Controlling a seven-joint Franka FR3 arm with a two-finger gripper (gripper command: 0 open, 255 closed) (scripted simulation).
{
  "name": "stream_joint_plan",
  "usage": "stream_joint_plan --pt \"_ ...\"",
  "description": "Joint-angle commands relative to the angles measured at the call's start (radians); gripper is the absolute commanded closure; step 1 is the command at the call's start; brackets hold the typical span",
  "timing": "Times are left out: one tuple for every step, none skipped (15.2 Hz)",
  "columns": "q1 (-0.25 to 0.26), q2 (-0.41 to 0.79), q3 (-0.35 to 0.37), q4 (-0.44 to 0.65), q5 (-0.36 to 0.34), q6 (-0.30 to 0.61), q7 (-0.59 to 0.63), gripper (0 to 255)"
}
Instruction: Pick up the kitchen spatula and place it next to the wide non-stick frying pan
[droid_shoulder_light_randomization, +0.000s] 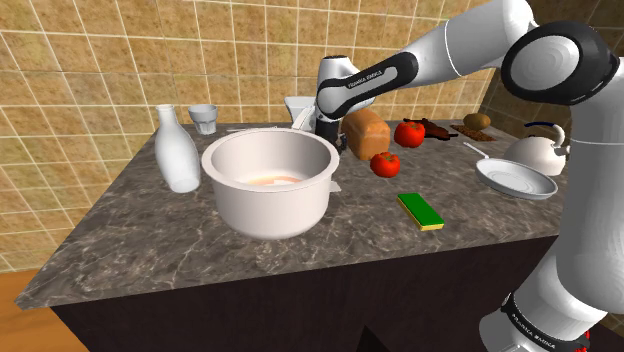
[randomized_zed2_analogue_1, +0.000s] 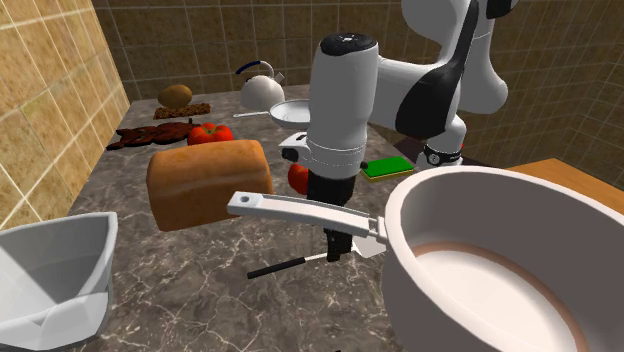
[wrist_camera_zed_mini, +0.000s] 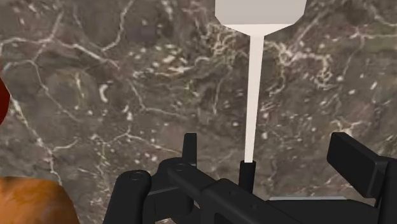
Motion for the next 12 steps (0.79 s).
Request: stream_joint_plan --pt "0.001 0.015 -0.001 -0.002 -0.002 0.018 0.003 0" --pt "0.001 0.021 -0.001 -0.006 -0.003 0.028 0.003 0" --pt "0.001 0.028 -0.002 -0.01 -0.004 0.039 0.004 0" --pt "0.001 0.036 -0.002 -0.013 -0.005 0.049 0.005 0" --pt "0.001 0.039 -0.003 -0.015 -0.005 0.055 0.005 0" --pt "0.001 0.04 -0.003 -0.015 -0.005 0.055 0.005 0" --pt "0.001 0.04 -0.003 -0.015 -0.005 0.055 0.005 0" --pt "0.001 0.04 -0.003 -0.015 -0.005 0.055 0.005 0" --pt "0.001 0.04 -0.003 -0.015 -0.005 0.055 0.005 0" --pt "0.001 0.04 -0.003 -0.015 -0.005 0.055 0.005 0" --pt "0.001 0.04 -0.003 -0.015 -0.005 0.055 0.005 0" --pt "0.001 0.04 -0.003 -0.015 -0.005 0.055 0.005 0"
